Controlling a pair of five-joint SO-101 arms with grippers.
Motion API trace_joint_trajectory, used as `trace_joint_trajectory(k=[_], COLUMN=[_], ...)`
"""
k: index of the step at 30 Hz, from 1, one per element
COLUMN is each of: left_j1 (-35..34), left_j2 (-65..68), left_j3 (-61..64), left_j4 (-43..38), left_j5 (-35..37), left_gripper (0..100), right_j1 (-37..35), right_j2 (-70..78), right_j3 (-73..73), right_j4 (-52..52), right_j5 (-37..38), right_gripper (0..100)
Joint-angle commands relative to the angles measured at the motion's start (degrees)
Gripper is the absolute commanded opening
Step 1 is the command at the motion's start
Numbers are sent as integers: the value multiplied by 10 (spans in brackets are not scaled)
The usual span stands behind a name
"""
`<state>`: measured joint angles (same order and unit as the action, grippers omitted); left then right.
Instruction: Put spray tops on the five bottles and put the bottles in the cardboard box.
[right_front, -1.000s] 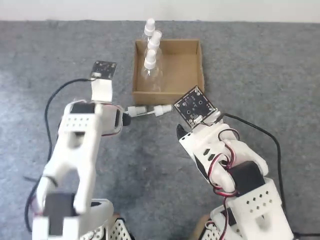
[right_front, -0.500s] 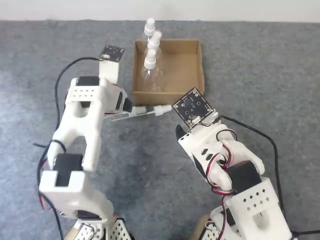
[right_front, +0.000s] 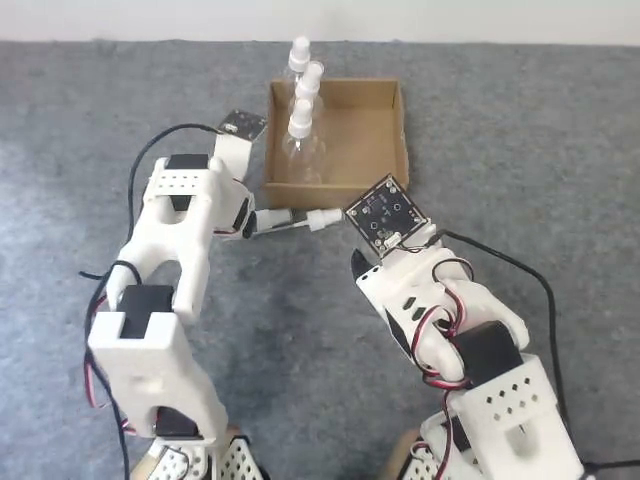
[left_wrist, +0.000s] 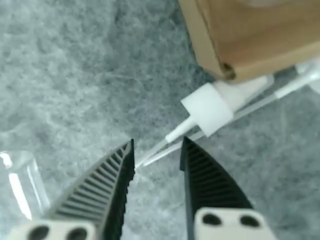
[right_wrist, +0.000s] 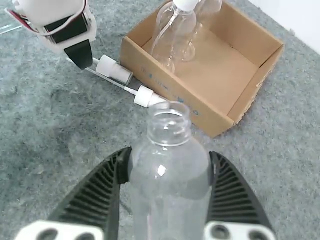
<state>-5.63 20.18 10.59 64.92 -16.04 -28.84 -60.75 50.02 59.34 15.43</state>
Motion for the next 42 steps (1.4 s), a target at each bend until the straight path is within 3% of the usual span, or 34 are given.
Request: trace_joint_trajectory(k=[1,15,21,35,42], left_j1=[3,21,55,47,31], left_j2=[-9,-14,-14,-26,-202], left_j3=[-27,-26,-26,48,168], left_j4=[35,169,218,217,208], left_j5=[-7,-6,16,40,36], left_gripper=[133,131,32,26,26], right_j1=[7,7,7,7,7], right_j2=[-11,-11,-11,-11,-11], right_j3=[-8,-8,-8,-8,-8], right_j4=[-15,-14,-13,-12,-12], right_j5=[-4,-3,-2,-1,0], right_gripper=[115,115,115,115,115])
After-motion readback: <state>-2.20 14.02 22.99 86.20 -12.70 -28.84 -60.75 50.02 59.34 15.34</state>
